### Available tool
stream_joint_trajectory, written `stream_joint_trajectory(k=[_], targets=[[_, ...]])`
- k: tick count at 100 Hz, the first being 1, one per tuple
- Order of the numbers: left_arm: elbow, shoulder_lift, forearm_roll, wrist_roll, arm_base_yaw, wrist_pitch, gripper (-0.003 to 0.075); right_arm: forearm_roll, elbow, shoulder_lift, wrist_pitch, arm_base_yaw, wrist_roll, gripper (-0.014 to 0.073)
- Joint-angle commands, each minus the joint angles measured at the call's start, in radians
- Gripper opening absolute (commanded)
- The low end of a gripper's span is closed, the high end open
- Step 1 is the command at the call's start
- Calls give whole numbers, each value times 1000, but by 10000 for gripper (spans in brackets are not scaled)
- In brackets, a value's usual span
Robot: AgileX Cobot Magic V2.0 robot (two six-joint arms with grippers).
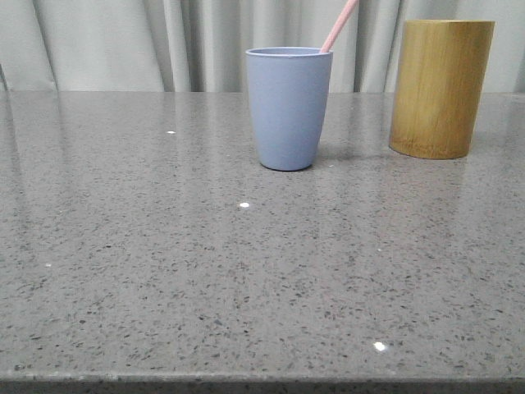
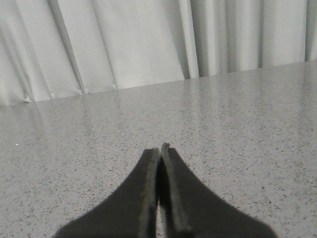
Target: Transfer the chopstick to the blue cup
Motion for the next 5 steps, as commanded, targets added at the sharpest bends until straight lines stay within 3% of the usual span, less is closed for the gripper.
stream_joint_trajectory(k=[1,5], targets=[[8,-34,0,-12,2,-82,-19,-1,-1,-17,-84,-7,-10,-68],[8,-34,0,-12,2,-82,-19,-1,-1,-17,-84,-7,-10,-68]])
